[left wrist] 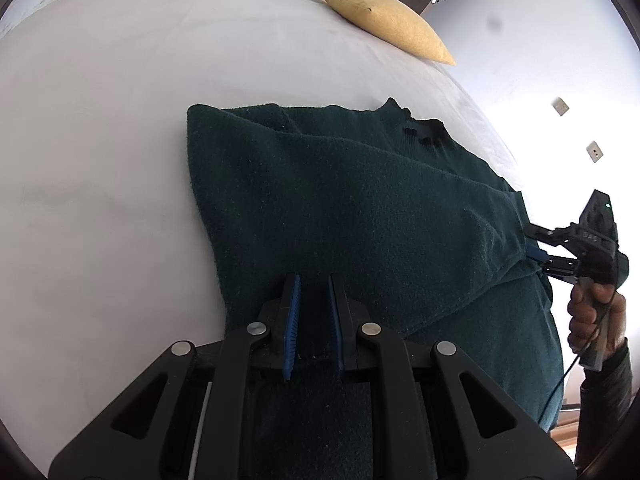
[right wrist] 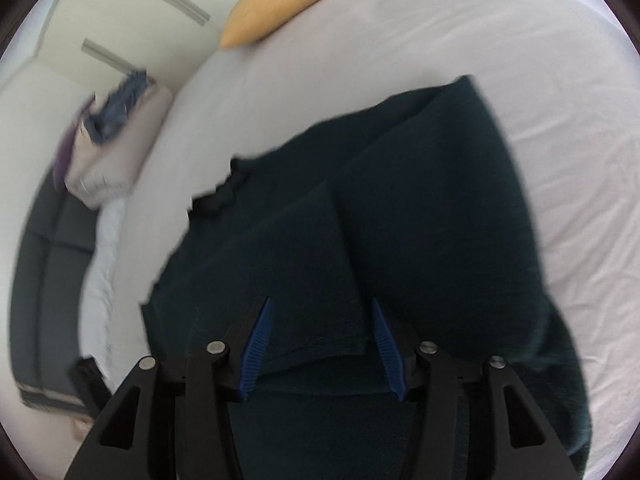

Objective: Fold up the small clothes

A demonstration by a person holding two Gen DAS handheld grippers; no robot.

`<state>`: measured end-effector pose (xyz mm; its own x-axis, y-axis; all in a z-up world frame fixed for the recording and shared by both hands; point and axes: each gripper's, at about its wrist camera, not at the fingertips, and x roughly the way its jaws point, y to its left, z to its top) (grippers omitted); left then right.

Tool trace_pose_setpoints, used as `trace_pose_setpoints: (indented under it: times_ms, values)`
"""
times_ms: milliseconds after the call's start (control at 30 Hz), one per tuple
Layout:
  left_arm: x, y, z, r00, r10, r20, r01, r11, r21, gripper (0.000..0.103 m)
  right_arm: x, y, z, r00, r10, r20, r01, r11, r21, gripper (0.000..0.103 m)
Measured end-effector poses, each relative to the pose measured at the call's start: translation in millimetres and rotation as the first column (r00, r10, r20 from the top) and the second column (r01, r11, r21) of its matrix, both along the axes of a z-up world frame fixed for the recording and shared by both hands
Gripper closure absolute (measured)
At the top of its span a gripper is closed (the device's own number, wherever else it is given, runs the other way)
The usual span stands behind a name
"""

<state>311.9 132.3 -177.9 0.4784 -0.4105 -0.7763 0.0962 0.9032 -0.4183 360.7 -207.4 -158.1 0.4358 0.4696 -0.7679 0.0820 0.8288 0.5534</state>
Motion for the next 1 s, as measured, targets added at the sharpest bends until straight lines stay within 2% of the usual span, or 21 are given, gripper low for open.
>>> trace_pose_setpoints:
  times_ms: [33,100,167,233,300,467,633,867,1000]
  values:
    - [0,1,0,1.0,-0.001,-0.001,0.001,1.0,-0.004,0.09,1,6,1,1.0,0.012,0.002,-0.012,0.999,-0.044,0.048]
    - [1,2,0,1.0,-0.002,-0.004,0.002,1.0,-0.013,0.09,2,11,0,1.0,0.015,0.004,-0.014,0.998,-0.063,0.048]
    - [1,4,-1,1.0,0.001,-0.008,-0.001,1.0,-0.026,0.09,2,14,1,1.0,0.02,0.001,-0.02,0.996,-0.081,0.059]
    - [2,6,-2,1.0,0.005,-0.011,-0.006,0.999,-0.04,0.09,0,17,2,0.999,0.044,0.0,-0.044,0.99,-0.138,0.084]
    - [2,8,-2,1.0,0.004,-0.016,-0.005,0.999,-0.053,0.09,0,18,2,0.998,0.06,0.007,-0.057,0.983,-0.172,0.091]
    - [2,19,0,1.0,0.017,-0.026,-0.02,0.993,-0.112,0.09,-9,7,11,0.998,0.041,0.052,-0.03,0.979,-0.203,0.094]
    - [3,35,9,0.998,0.062,-0.006,-0.062,0.989,-0.136,0.09,-16,-5,10,0.999,0.009,0.049,0.002,0.974,-0.228,0.095]
    - [7,28,17,0.999,0.053,0.013,-0.051,0.994,-0.099,0.09,-17,-1,4,0.999,0.039,0.037,-0.028,0.968,-0.249,0.094]
    - [8,18,33,0.996,0.052,0.078,-0.048,0.997,-0.057,0.09,-18,-1,2,0.999,0.041,0.027,-0.034,0.971,-0.237,0.093]
